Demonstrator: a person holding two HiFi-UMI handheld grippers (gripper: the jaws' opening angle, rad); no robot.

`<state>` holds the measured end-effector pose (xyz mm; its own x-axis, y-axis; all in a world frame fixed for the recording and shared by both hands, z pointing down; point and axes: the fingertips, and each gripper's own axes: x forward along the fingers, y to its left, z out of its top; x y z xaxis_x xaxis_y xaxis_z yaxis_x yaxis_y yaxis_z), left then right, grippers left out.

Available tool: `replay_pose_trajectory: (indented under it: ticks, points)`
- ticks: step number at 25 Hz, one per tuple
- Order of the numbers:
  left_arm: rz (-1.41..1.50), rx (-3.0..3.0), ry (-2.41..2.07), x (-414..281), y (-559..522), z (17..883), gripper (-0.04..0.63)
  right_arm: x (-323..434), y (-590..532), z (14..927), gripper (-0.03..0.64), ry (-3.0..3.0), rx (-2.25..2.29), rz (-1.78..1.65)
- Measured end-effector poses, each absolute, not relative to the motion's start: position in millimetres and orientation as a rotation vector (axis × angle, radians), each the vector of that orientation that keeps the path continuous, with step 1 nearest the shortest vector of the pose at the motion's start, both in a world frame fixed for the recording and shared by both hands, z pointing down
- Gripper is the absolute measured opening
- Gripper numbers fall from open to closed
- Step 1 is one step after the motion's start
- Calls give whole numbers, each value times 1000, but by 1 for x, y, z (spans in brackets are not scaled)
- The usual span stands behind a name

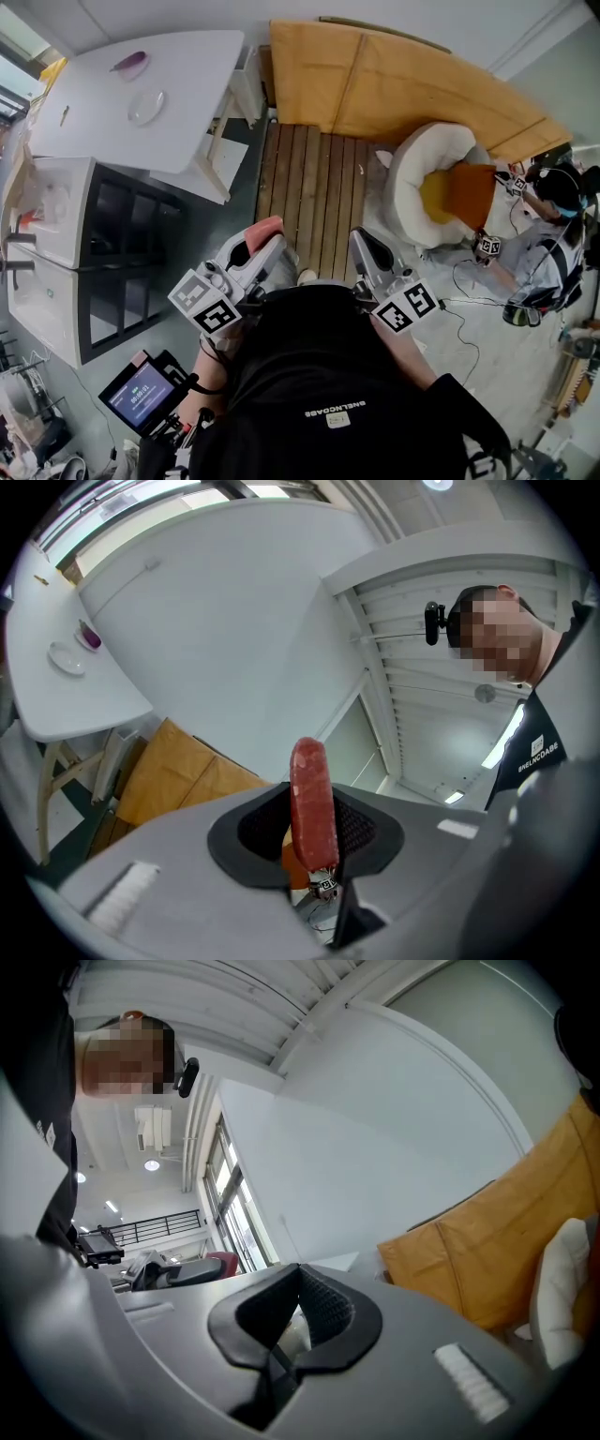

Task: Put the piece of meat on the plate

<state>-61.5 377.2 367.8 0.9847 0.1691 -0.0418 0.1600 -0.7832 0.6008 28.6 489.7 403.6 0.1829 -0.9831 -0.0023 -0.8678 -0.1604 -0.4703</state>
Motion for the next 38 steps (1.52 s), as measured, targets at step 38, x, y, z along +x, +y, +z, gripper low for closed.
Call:
replay_pose_trajectory:
  ticks: [38]
  points:
    - [-71,2437,8,-30,139,387,109,105,231,408,5,1936,-2004,-564]
